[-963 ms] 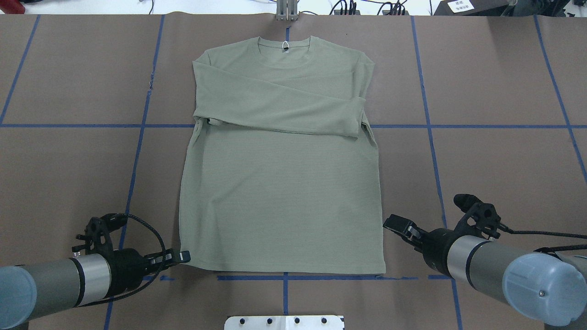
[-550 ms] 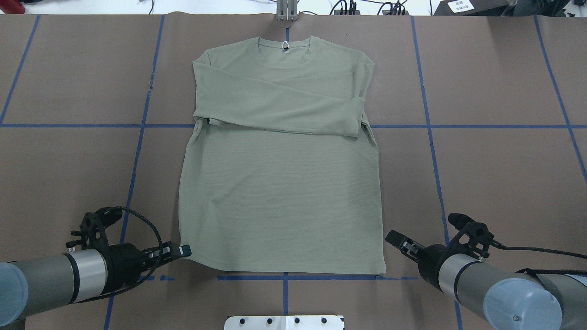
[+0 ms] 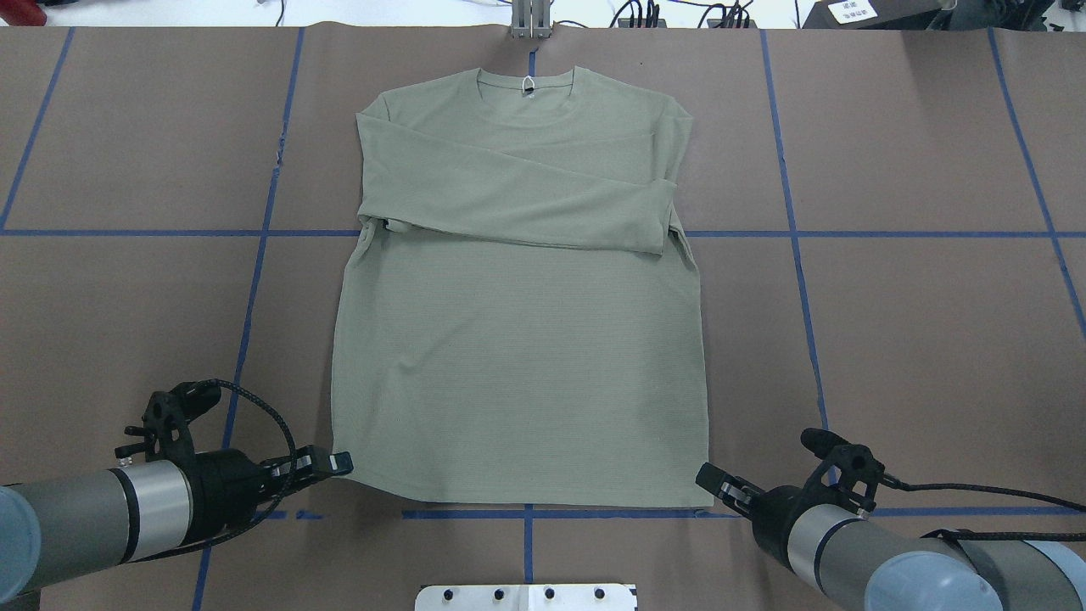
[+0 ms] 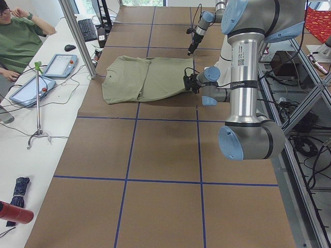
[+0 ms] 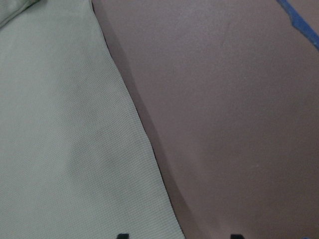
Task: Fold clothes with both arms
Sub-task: 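Position both grippers at the hem corners nearest the robot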
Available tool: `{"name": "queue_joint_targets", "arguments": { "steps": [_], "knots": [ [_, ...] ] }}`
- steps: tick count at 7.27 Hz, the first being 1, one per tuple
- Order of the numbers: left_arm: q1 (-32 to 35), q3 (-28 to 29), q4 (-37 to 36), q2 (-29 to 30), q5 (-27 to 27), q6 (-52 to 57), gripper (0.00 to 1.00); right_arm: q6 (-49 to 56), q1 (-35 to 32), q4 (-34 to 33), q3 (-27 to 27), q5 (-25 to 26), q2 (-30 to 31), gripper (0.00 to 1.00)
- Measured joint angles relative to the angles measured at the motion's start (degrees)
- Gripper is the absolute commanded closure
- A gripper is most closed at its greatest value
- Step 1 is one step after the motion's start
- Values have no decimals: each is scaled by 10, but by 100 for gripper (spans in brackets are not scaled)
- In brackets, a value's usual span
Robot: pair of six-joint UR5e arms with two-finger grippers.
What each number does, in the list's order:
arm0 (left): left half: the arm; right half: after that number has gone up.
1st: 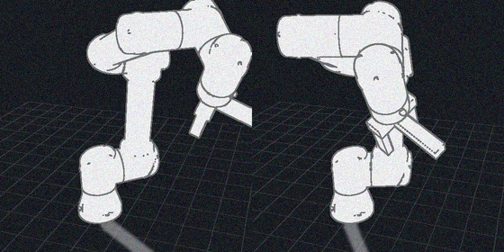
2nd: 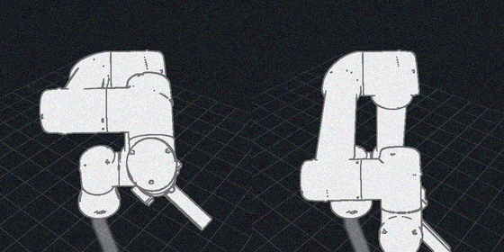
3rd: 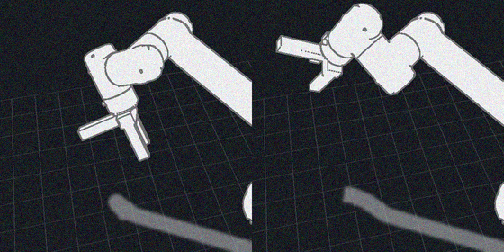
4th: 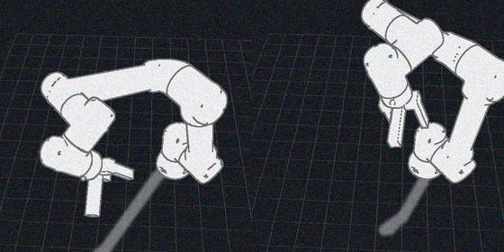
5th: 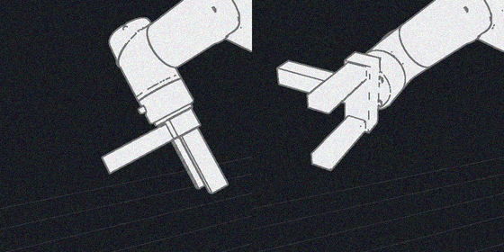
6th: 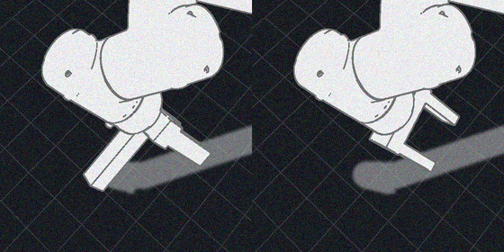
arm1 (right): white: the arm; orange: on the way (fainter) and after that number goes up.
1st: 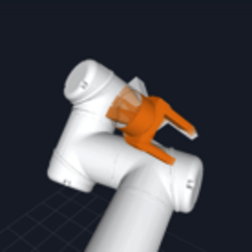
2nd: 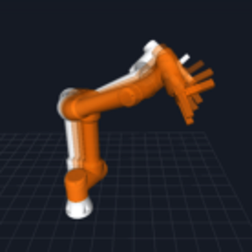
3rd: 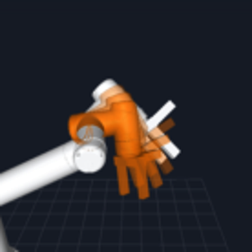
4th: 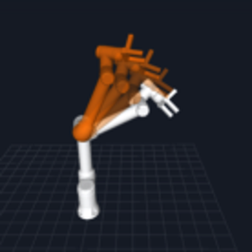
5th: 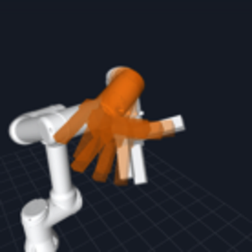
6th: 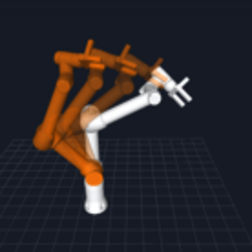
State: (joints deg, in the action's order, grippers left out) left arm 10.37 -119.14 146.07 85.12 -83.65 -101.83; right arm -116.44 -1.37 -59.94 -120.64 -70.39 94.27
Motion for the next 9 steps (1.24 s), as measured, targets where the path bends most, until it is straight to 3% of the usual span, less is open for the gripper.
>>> {"name": "queue_joint_targets", "arguments": {
  "steps": [9],
  "knots": [
    [0,0,0,1,0,0,100,6,13,-1,18,11,-20,33]
  ]
}}
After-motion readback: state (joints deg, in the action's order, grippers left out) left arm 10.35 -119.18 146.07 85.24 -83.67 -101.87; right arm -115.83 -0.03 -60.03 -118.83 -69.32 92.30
